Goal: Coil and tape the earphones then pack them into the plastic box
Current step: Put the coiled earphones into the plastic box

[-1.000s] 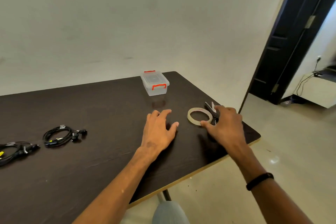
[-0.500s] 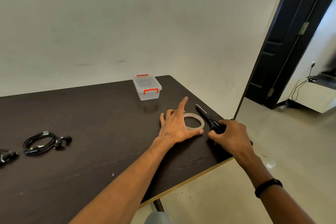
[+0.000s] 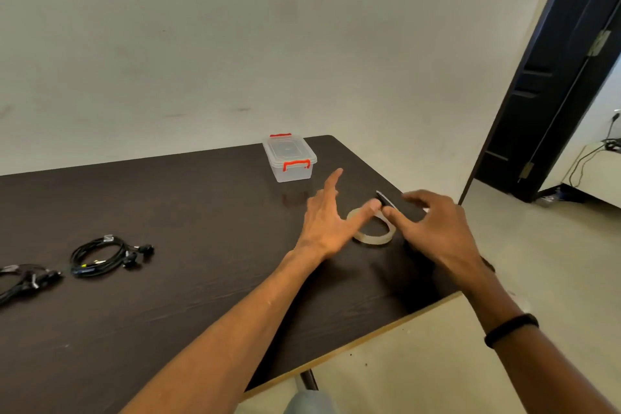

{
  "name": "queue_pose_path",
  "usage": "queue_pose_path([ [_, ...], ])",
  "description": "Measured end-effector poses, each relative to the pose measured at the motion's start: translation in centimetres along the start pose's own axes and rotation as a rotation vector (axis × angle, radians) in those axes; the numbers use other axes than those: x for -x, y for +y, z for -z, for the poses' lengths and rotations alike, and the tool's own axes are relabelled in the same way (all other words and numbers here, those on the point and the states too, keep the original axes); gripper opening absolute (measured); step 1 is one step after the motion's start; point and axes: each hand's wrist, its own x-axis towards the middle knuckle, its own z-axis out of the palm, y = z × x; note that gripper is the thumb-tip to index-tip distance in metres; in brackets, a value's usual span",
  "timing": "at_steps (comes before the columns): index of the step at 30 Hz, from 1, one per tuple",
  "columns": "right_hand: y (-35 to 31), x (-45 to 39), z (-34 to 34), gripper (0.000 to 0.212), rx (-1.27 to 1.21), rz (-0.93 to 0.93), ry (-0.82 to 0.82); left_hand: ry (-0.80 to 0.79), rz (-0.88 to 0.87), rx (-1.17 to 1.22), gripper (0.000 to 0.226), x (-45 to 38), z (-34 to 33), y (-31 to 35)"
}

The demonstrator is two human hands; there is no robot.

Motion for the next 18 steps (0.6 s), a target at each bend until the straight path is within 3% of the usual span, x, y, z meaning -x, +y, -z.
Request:
queue_pose_path([
  [2,-3.3,-1.5,-2.2,0.056,-0.158,0.015,0.004,0.145,0.026,0.08,0.067,-0.3,2.1,-1.4],
  [4,-6.9,-3.8,-5.5,0.06,-0.336,-0.033,-0.061,0.312,0.048,0.0,0.046,-0.6,4.8,-3.2],
  [7,-10.9,-8.0,-11.3,0.083,-0.657,-0.225,-0.183,0.383,0.108,-0.094,0.038,-0.4,9.1,-5.7],
  [11,-12.9,-12.4,-18.0,0.091,-0.906,-0.527,-0.22,0.401,0.103,-0.115,0.027,1.0,13.9,-8.4],
  [15,-13.2,-13.9,-20.4,0.063,-0.972,-0.576,-0.098,0.463,0.119,0.056,0.026,1.6,16.0,-9.9],
  [18,-13.3,-13.0,-19.5,0.04,-1.074,-0.545,-0.107,0.533,0.073,0.115,0.033,1.5,15.9,-9.5],
])
